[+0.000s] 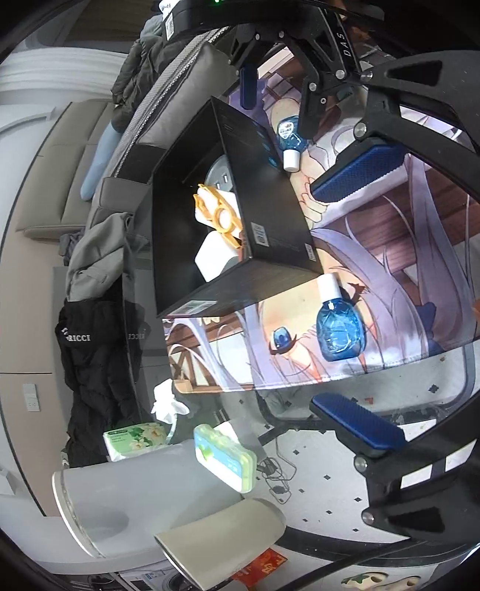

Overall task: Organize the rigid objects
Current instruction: 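Grasp the small blue bottle with the right tool while the left tool approaches the large blue bottle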

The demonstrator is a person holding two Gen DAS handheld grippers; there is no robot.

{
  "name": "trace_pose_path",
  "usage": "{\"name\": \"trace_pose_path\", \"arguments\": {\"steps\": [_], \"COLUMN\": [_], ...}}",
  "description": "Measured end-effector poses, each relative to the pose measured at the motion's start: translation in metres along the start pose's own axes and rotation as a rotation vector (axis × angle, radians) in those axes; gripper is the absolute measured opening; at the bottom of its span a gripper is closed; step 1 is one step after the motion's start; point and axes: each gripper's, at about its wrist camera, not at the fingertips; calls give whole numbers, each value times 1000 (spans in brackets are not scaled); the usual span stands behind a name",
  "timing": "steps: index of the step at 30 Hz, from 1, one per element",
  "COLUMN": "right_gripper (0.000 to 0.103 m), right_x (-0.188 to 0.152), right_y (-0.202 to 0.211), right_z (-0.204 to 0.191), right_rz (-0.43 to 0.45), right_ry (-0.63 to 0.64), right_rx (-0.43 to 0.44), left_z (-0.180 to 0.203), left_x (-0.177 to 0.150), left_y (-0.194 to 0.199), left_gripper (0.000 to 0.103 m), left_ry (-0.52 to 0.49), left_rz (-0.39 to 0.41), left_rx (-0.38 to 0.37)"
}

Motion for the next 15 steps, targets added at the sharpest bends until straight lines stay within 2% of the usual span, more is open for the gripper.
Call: {"name": "trace_pose_path", "arguments": {"steps": [10, 13, 15], "right_gripper": [102, 102, 102], "right_x": [-3, -3, -3], "right_y": [-1, -1, -1], "right_z": [15, 15, 13], "right_rz": [-32, -31, -31], "right_ry": [1, -9, -23], "right_rx": [-67, -61, -23], "left_z": [3, 1, 0], "left_x": [-4, -3, -3], "left_y": [-9, -10, -11], "left_gripper": [103, 103, 103], "left_ry": [-15, -2, 4], "left_rz": [-46, -55, -58], "left_rx": [8, 12, 12]}}
Point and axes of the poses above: each gripper's, at about its wrist camera, not at the fingertips, and y roughly against the way its jaws point, z to its right, x to its top, and after that the axes turned 2 degrees about y, right-handed
